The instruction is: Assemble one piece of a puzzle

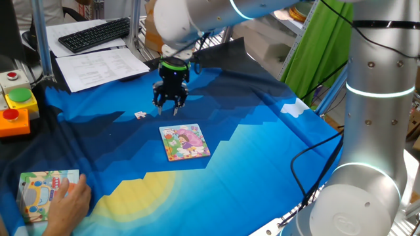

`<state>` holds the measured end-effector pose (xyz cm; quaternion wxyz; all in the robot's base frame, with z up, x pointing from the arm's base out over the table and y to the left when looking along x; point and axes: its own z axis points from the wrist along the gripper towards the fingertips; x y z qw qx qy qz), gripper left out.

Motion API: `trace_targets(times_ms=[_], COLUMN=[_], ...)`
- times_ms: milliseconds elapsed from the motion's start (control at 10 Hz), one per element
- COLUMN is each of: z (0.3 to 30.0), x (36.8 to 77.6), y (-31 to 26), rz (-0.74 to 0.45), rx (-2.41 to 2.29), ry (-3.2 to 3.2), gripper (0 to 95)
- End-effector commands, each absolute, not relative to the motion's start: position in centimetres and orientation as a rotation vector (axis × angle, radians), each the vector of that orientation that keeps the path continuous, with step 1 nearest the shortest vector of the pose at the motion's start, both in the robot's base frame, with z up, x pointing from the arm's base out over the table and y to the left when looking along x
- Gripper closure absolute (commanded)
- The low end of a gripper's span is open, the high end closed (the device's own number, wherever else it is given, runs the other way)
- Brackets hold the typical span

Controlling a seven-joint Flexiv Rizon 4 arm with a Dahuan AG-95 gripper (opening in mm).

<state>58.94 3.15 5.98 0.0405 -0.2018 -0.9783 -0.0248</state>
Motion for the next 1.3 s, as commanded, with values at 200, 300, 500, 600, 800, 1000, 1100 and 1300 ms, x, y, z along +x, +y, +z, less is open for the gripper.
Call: trace_targets(times_ms=[200, 300, 500, 600, 800, 1000, 1100, 1300], z=[6.25, 6.25, 6.25, 6.25, 6.25, 6.25, 6.25, 6.25], x=[58.9, 58.9, 58.9, 58.9, 58.9, 58.9, 58.9, 58.9], y=[3.27, 3.27, 3.27, 3.27, 3.27, 3.27, 3.27, 3.27], rz=[-0.014, 0.047, 0.116, 0.1, 0.093, 0.057, 0.03, 0.018], rx=[-0.595, -0.55, -0.339, -0.254, -0.14, -0.119, -0.142, -0.154], ry=[-2.996, -3.007, -3.021, -3.027, -3.036, -3.038, -3.038, -3.041], gripper=[57.0, 38.0, 38.0, 38.0, 38.0, 38.0, 38.0, 38.0])
